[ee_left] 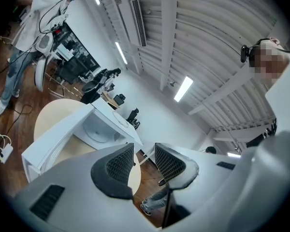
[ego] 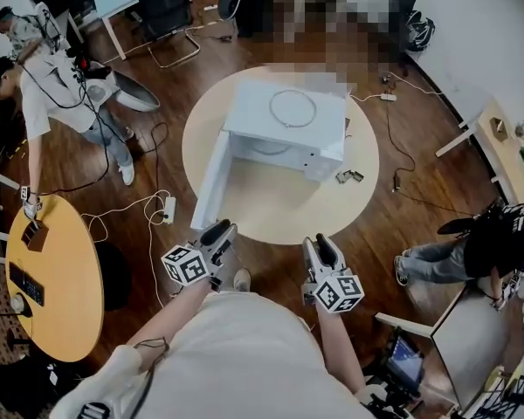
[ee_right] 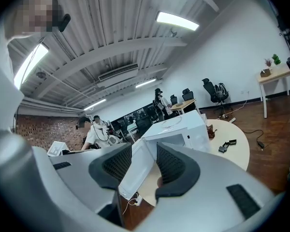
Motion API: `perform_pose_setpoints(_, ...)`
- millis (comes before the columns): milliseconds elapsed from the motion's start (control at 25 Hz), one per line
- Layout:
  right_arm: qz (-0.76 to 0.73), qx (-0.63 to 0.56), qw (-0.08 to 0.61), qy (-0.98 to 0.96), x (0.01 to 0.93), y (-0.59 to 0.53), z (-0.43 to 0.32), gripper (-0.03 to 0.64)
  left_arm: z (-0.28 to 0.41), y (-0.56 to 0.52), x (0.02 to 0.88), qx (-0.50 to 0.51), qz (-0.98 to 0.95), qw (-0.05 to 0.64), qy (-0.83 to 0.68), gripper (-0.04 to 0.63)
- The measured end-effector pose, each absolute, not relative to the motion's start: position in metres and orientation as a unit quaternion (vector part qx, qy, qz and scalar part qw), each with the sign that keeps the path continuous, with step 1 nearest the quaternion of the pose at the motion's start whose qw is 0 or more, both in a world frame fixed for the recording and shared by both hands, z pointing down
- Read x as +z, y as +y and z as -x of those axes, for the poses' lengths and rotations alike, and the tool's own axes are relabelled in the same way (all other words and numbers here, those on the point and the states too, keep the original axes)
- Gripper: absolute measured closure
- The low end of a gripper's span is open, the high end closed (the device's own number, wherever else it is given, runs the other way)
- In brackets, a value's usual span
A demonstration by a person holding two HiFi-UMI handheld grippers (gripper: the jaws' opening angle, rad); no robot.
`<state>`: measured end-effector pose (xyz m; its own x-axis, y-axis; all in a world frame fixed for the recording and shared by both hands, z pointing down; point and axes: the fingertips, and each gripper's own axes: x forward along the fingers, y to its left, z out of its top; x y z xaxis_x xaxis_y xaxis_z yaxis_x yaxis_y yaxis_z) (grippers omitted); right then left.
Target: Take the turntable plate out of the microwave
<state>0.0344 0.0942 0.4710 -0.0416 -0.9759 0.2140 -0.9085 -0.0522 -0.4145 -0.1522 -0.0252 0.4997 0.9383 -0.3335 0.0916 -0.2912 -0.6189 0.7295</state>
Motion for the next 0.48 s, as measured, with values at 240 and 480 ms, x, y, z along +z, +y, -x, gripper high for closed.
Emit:
perform_pose_setpoints(240,0.69,-0.23,0.072,0.682,0.479,0.074,-0.03,0.46,0.147,-0.049,0.504,-0.035,-0.898,0.407,-0.163,0.468)
perform_pose_setpoints(480,0.697,-0.234,0.071,0.674,0.482,0.064,-0.033,0.46,0.145,-0.064,0.5,-0.035,-0.9,0.405,-0.157,0.468)
